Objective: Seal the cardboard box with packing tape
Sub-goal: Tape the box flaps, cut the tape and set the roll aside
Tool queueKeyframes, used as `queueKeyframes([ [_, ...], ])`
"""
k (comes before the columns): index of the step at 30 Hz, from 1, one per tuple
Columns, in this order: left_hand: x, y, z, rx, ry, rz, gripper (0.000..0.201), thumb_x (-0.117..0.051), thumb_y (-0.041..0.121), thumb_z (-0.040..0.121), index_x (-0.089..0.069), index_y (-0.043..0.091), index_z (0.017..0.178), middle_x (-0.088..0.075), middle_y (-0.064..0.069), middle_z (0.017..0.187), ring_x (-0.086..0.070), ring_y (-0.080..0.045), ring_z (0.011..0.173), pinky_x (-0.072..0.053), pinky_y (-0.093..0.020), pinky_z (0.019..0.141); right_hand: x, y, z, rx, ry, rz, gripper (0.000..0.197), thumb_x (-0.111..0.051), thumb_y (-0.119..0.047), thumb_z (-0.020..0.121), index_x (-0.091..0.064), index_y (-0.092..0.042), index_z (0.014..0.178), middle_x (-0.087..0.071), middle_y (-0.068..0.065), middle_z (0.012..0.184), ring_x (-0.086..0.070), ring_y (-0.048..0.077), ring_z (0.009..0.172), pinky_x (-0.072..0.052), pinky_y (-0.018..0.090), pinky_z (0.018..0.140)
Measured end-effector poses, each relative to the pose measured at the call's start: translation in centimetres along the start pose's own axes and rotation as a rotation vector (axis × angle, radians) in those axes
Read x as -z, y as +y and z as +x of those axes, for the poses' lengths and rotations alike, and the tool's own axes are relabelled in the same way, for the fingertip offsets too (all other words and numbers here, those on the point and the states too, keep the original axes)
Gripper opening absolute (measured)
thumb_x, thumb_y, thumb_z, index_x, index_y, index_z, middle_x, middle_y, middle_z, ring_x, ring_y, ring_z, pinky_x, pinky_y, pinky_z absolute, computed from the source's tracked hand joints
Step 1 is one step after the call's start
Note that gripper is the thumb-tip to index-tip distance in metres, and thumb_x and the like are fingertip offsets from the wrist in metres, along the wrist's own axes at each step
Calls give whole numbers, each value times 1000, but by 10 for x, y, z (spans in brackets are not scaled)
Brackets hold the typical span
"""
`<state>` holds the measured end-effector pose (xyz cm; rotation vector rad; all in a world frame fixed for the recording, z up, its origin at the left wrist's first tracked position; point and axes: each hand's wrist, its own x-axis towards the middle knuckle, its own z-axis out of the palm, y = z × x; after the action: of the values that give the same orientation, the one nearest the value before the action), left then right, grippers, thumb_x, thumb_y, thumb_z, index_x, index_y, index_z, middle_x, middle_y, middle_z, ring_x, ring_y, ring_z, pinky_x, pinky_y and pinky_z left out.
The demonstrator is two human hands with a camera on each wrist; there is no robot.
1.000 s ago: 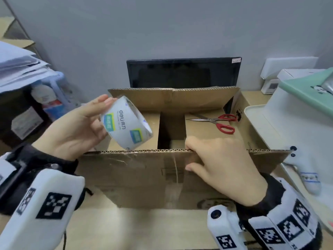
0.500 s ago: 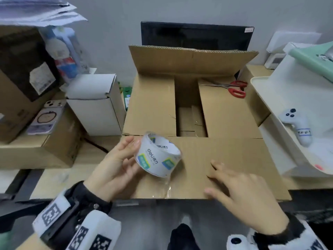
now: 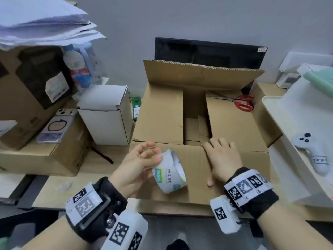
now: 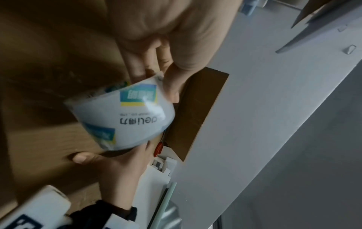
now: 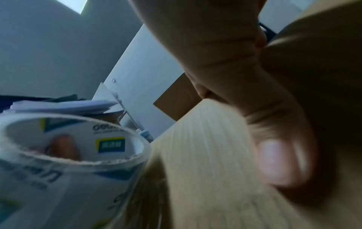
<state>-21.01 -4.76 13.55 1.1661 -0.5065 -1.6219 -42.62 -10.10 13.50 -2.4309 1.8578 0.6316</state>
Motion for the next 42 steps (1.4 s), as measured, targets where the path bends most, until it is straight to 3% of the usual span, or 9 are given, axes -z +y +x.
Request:
queueKeyframes([
  [5,-24,32,30,-74,-35,-25,32,-57,-9,81,-57,19,98,-67,4,86,-65,-5,63,-52,-18,52,20,6,24,119,-83,7,77,-89,-41,44,-39,-21,99,-52,0,119,-45,21,113,-33,31,73],
  [9,-48,44,57,-98,-15,-109,30,-57,-7,82,-55,18,99,-63,-1,95,-66,-7,61,-56,-19,54,33,17,44,187,-157,58,66,-87,-37,54,-52,-17,106,-60,7,113,-58,29,104,-40,30,70],
  [13,-65,35,84,-91,62,-135,28,-59,-6,81,-55,19,93,-60,3,88,-62,-8,59,-53,-20,50,39,28,54,284,-176,187,50,-86,-35,58,-40,-21,69,-60,8,103,-58,27,95,-37,27,64],
  [16,-72,32,99,-60,106,-195,26,-56,-7,83,-55,17,94,-59,-1,88,-61,-15,73,-56,-24,52,26,49,66,265,-176,697,48,-86,-18,60,-39,-20,71,-58,-1,72,-55,12,61,-39,23,52],
  [19,-81,35,107,-25,113,-267,24,-55,-6,85,-55,15,96,-62,-4,92,-62,-18,80,-58,-28,53,32,74,74,224,-46,1182,58,-84,-5,61,-37,-21,91,-58,4,86,-56,15,61,-47,30,53],
  [24,-107,30,113,-71,115,-285,26,-57,-7,83,-54,14,99,-61,-5,90,-65,-15,72,-58,-23,52,47,64,81,492,92,1002,56,-82,-49,53,-54,-26,96,-55,-7,96,-56,12,89,-48,33,80],
  [30,-100,42,112,-28,81,-148,25,-58,-1,84,-54,17,101,-64,-3,95,-64,-19,77,-59,-29,52,54,69,96,568,21,1137,40,-83,-14,65,-64,-11,99,-69,10,97,-65,27,90,-53,48,81],
  [34,-87,54,110,15,33,-47,26,-59,-1,84,-55,19,100,-72,6,70,-67,-15,63,-59,-31,55,62,68,97,615,17,1130,39,-84,-14,63,-62,-4,94,-67,15,95,-63,31,89,-51,50,79],
  [42,-86,62,109,17,-7,61,17,-61,9,85,-62,21,97,-67,2,81,-68,-12,57,-58,-28,54,75,62,95,700,187,843,49,-86,-22,61,-39,-30,57,-39,-9,58,-39,5,59,-28,18,55],
])
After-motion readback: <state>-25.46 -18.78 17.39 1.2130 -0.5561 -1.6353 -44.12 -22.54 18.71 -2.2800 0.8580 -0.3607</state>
